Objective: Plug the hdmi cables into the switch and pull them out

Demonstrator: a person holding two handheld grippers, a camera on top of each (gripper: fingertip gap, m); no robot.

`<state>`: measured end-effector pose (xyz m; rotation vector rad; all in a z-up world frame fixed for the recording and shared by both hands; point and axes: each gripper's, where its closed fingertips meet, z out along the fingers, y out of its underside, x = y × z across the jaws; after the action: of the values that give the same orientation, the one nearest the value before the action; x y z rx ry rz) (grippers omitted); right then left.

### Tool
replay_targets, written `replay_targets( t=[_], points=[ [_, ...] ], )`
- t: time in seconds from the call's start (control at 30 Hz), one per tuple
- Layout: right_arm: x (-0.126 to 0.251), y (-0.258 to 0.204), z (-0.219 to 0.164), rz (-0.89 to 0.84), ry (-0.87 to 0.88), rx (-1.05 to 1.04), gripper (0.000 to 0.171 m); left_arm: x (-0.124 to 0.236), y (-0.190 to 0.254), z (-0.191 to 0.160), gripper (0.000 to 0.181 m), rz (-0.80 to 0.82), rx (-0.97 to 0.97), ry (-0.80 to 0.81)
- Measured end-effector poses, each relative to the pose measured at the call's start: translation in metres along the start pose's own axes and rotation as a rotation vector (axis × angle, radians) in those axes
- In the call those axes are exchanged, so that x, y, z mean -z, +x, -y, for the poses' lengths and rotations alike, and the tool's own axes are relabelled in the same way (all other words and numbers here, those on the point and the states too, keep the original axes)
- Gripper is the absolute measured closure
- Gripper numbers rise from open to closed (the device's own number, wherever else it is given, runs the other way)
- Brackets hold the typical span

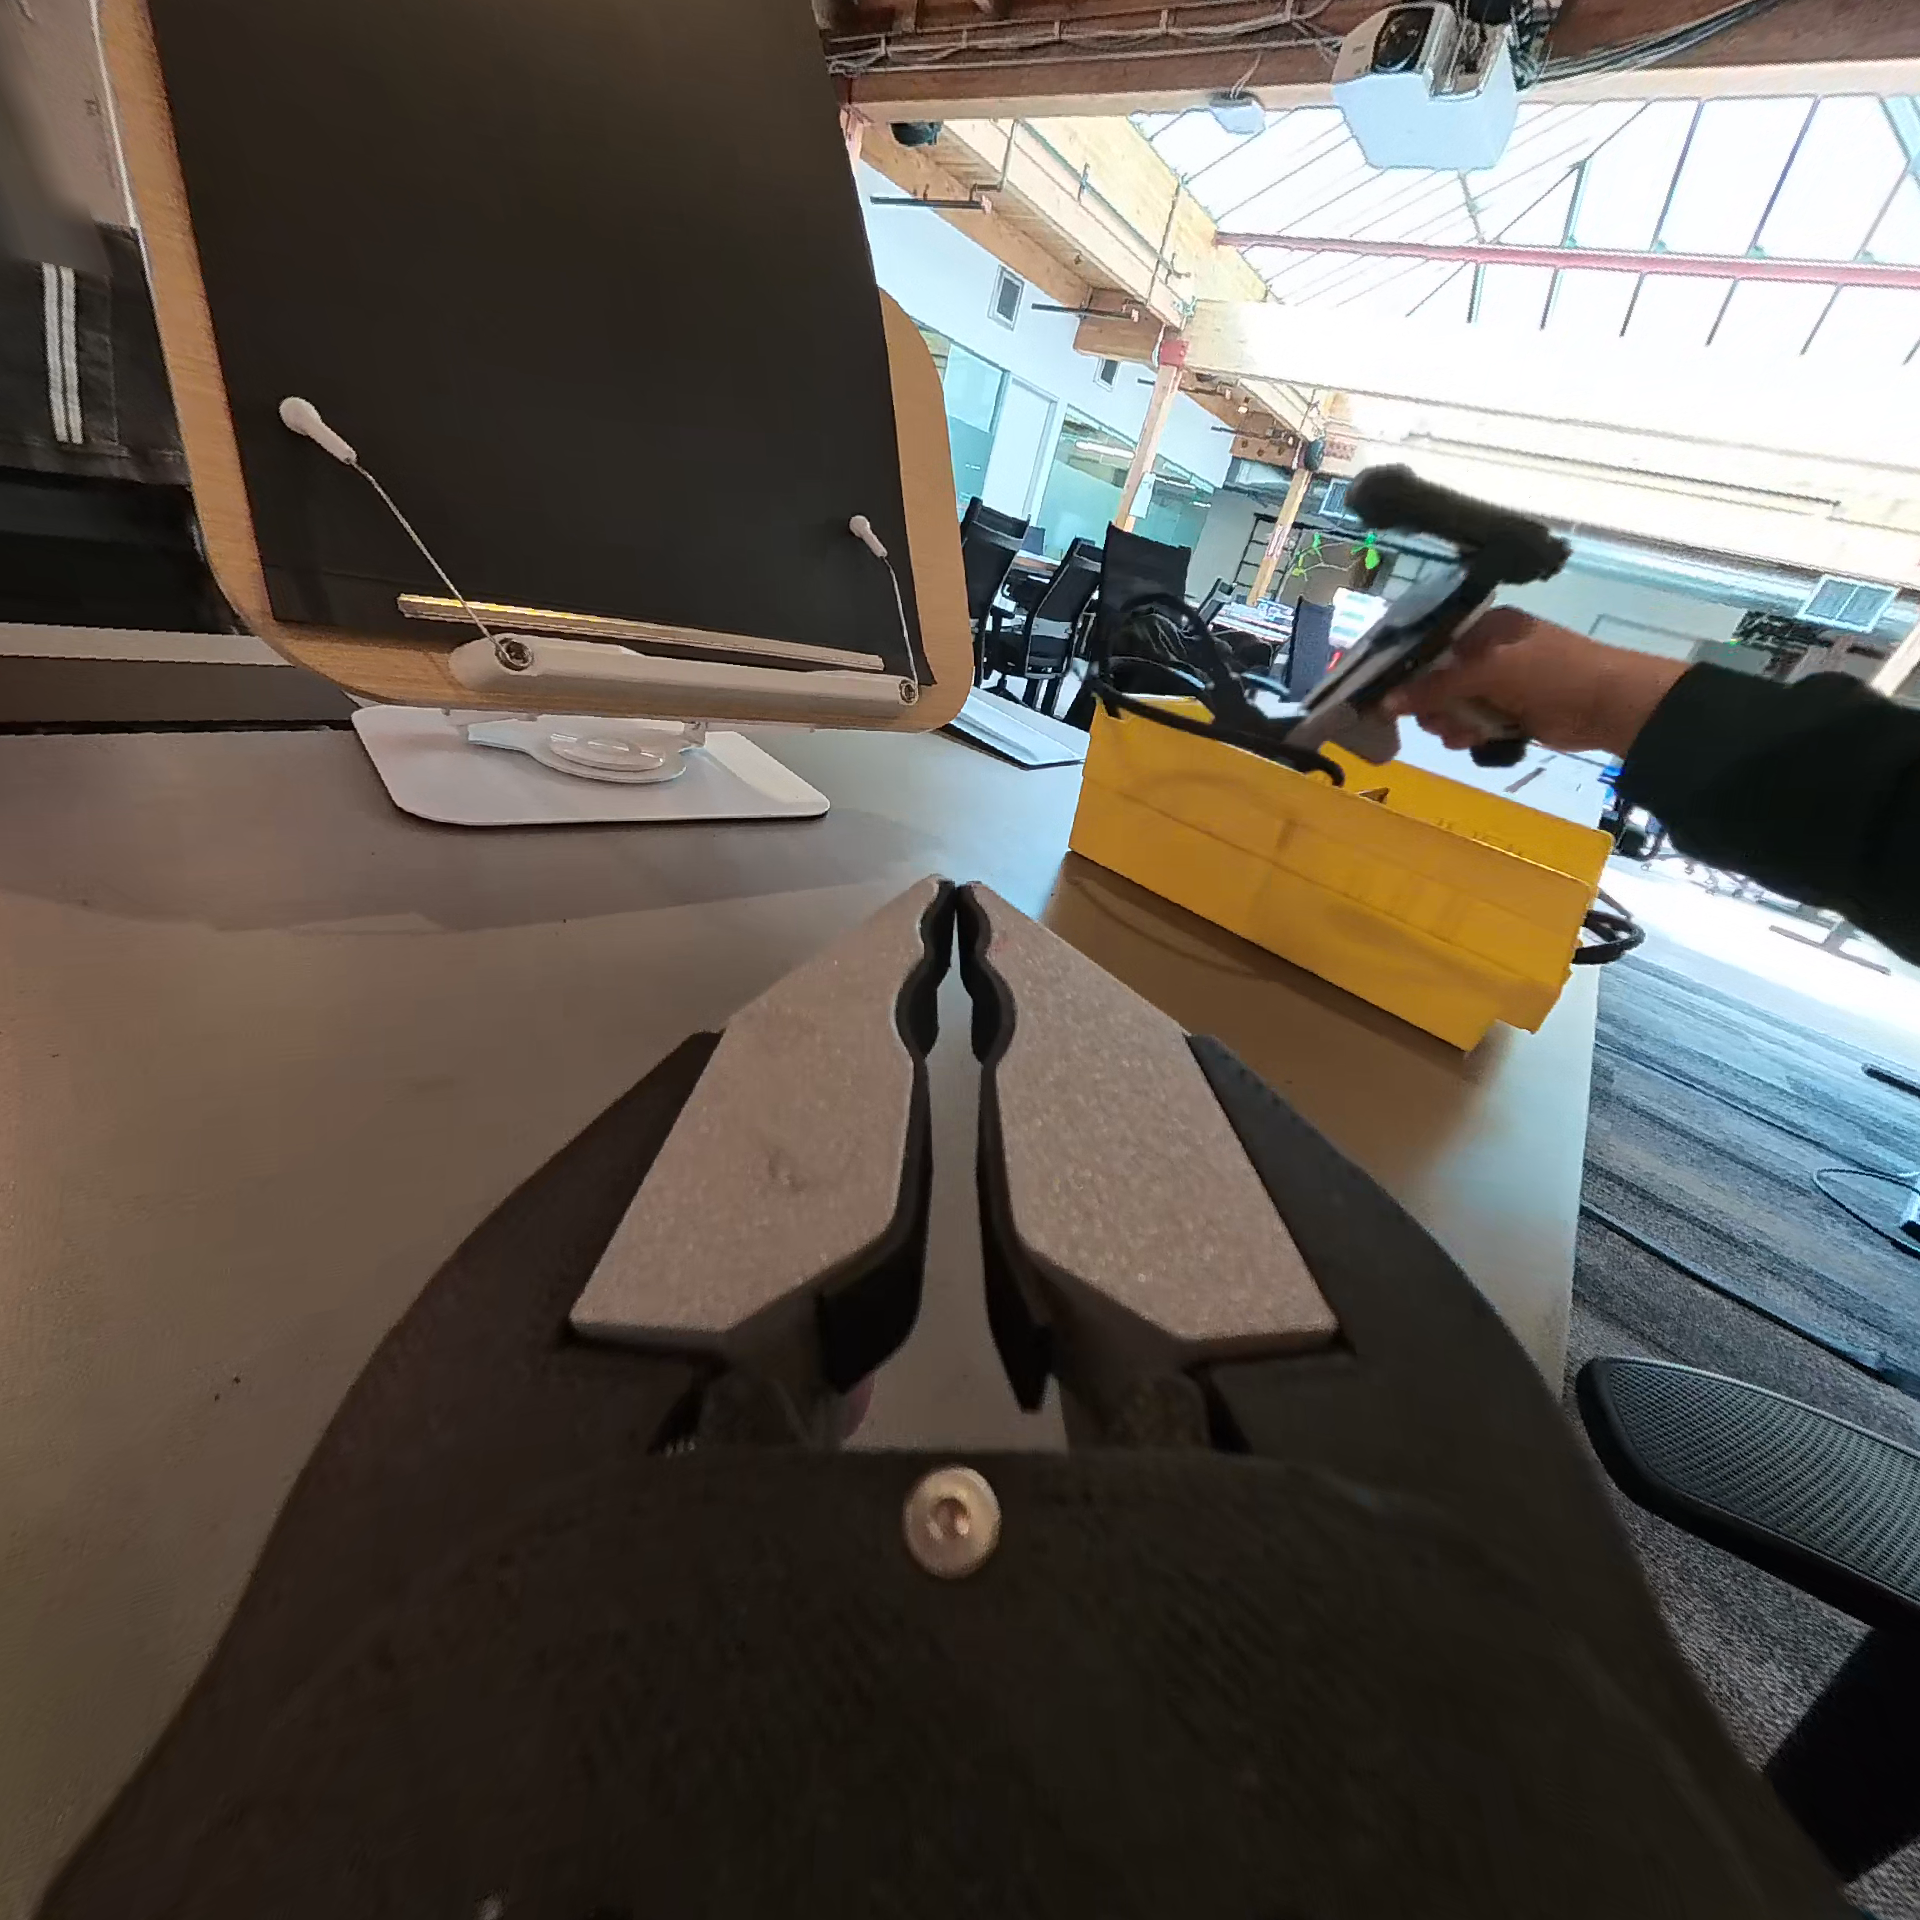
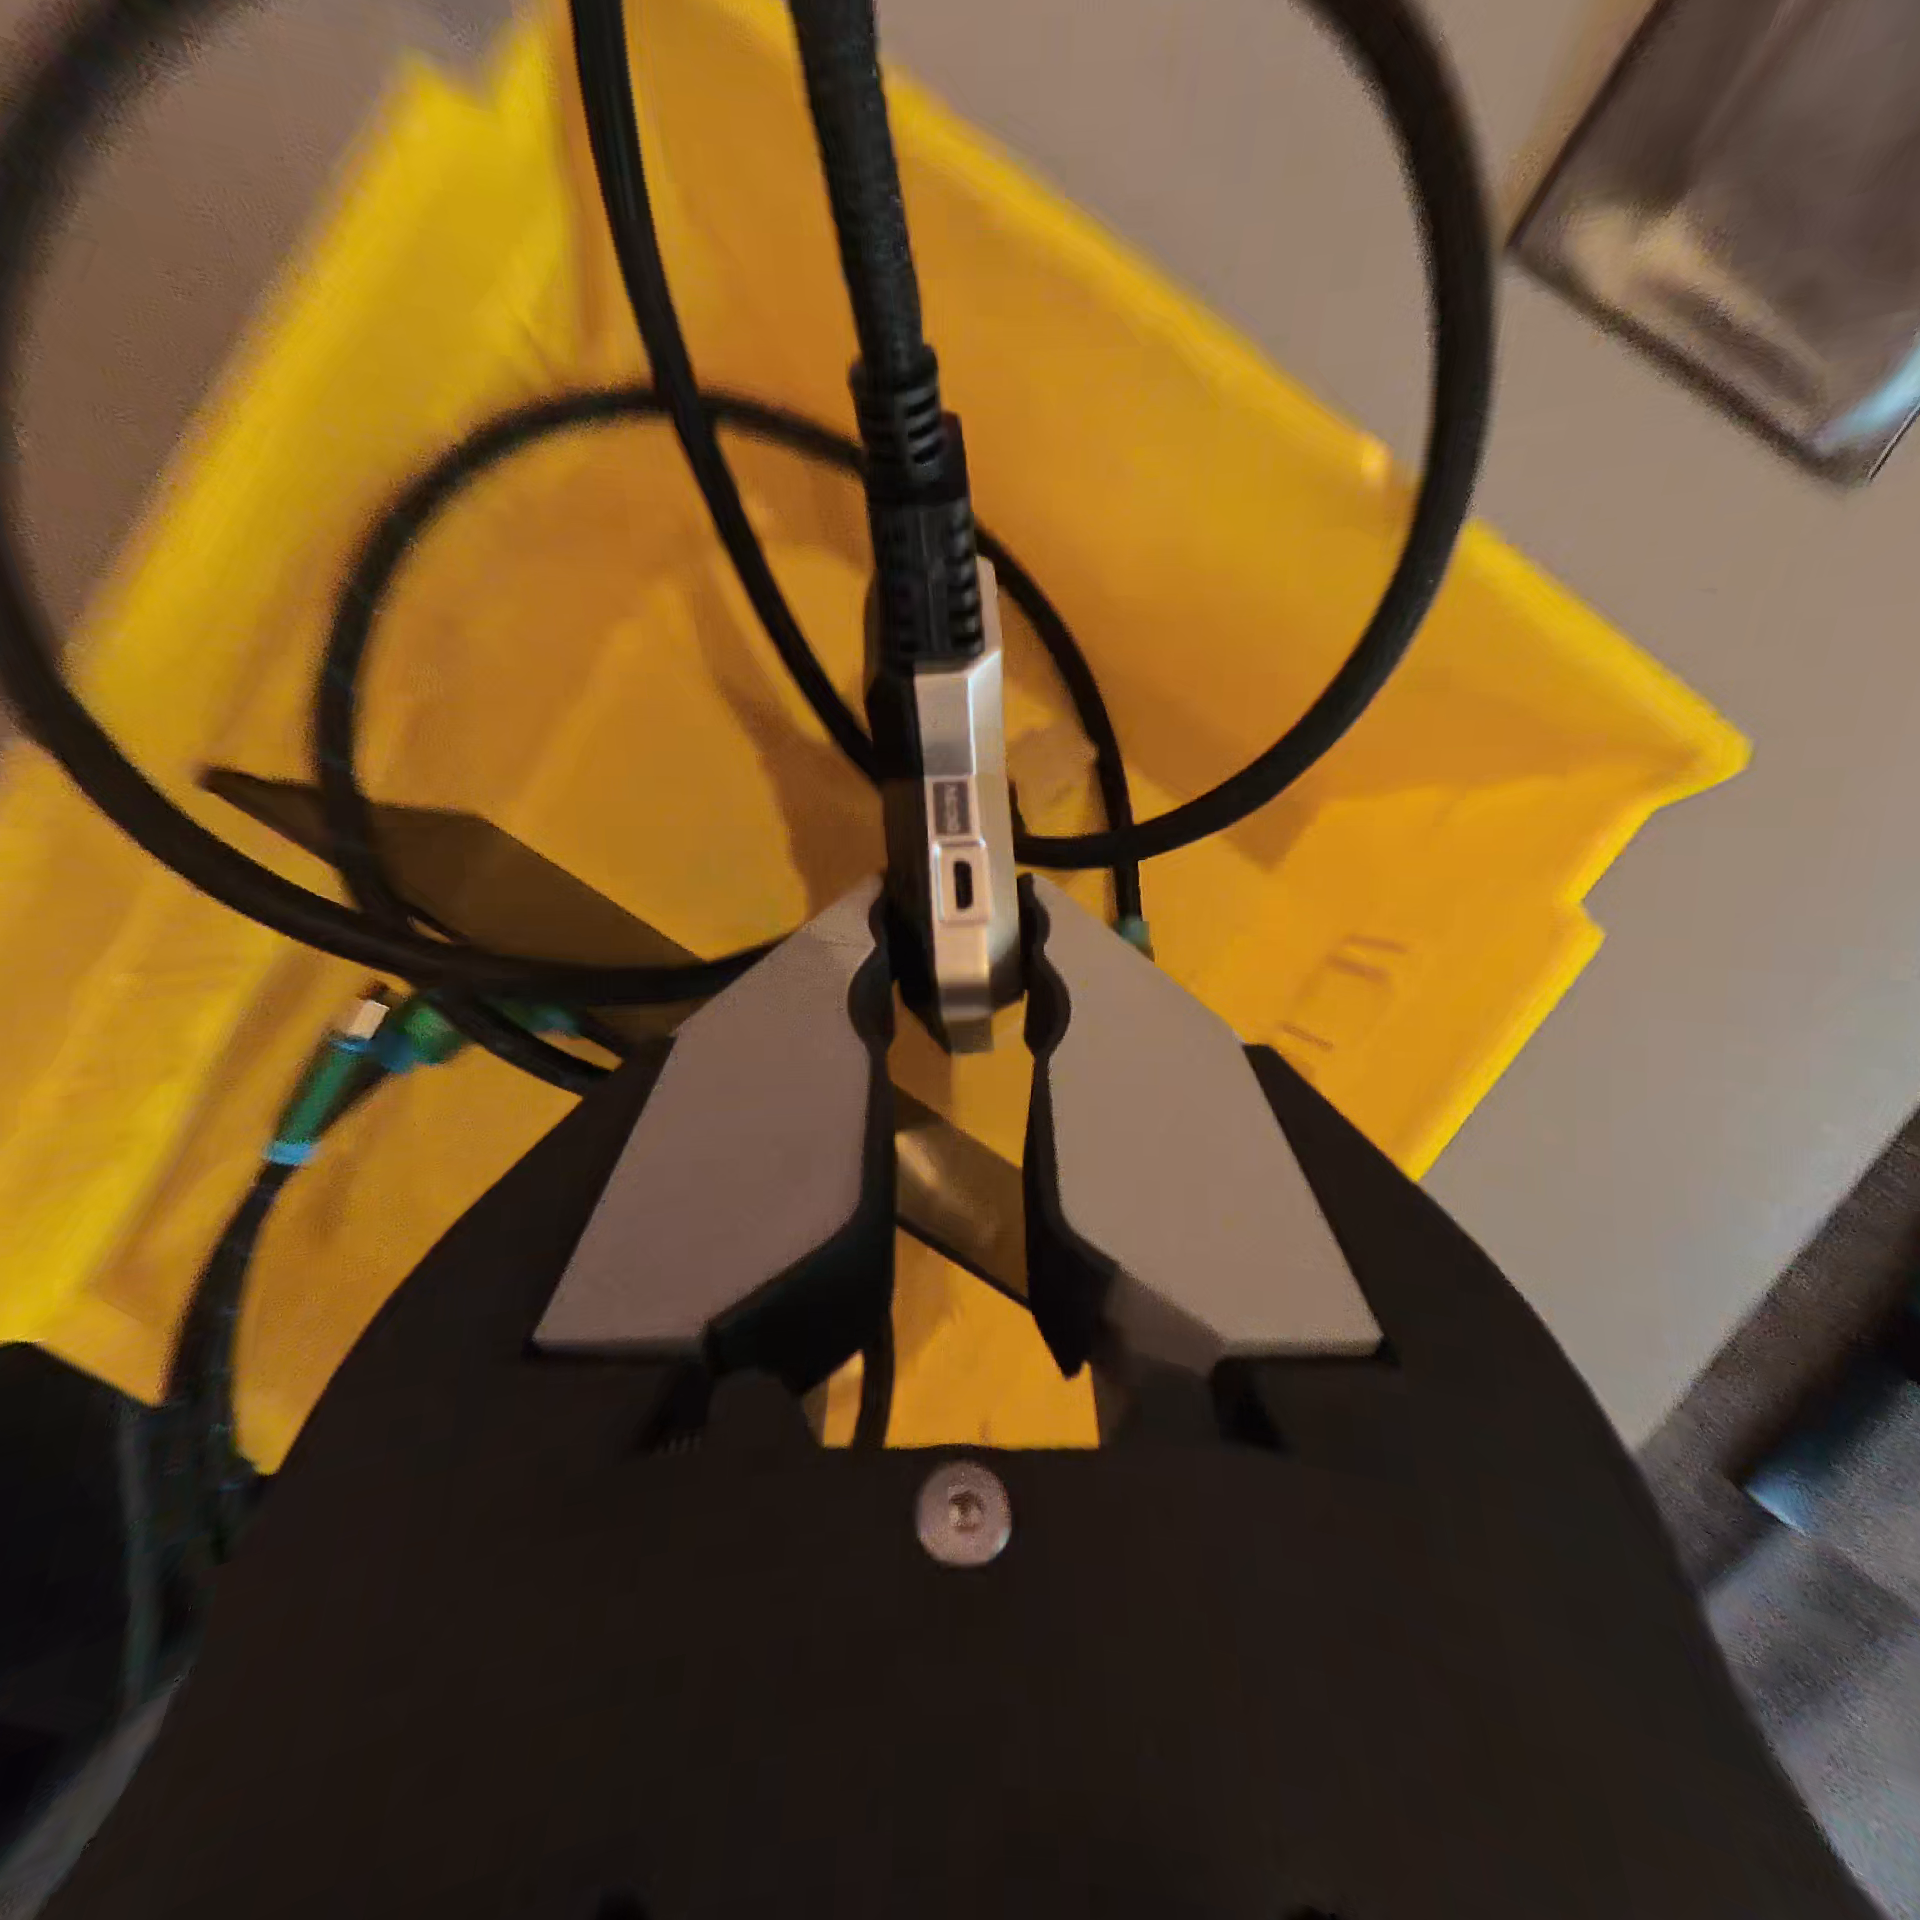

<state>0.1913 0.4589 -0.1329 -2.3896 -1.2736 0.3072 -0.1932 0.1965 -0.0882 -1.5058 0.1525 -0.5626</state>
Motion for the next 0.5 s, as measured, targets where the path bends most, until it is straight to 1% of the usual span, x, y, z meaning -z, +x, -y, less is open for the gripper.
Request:
replay_targets(
  t=[0.1, 0.23, 0.27, 0.3, 0.37, 0.47, 0.5],
  points=[
    [-0.01, 0.003, -0.02, -0.082, -0.134, 0.054, 0.152, -0.001, 0.0, -0.002, 0.181, -0.001, 0.0, -0.012],
    [0.015, 0.009, -0.019, -0.149, -0.197, 0.064, 0.141, 0.0, 0.001, 0.0, 0.181, 0.001, -0.009, -0.003],
    [0.024, 0.01, -0.018, -0.156, -0.204, 0.07, 0.13, 0.0, 0.0, -0.001, 0.181, 0.001, -0.006, -0.005],
    [0.032, 0.012, -0.018, -0.165, -0.211, 0.072, 0.124, 0.0, 0.0, -0.001, 0.181, 0.001, -0.002, -0.007],
    [0.047, 0.014, -0.018, -0.168, -0.208, 0.055, 0.125, 0.0, -0.001, -0.001, 0.181, 0.003, 0.001, -0.006],
    [0.06, 0.015, -0.017, -0.161, -0.174, 0.024, 0.125, 0.0, -0.001, 0.0, 0.181, 0.004, 0.0, 0.001],
    [0.063, 0.015, -0.014, -0.167, -0.145, 0.015, 0.13, 0.001, 0.0, 0.001, 0.181, 0.004, -0.001, 0.005]
  ],
)
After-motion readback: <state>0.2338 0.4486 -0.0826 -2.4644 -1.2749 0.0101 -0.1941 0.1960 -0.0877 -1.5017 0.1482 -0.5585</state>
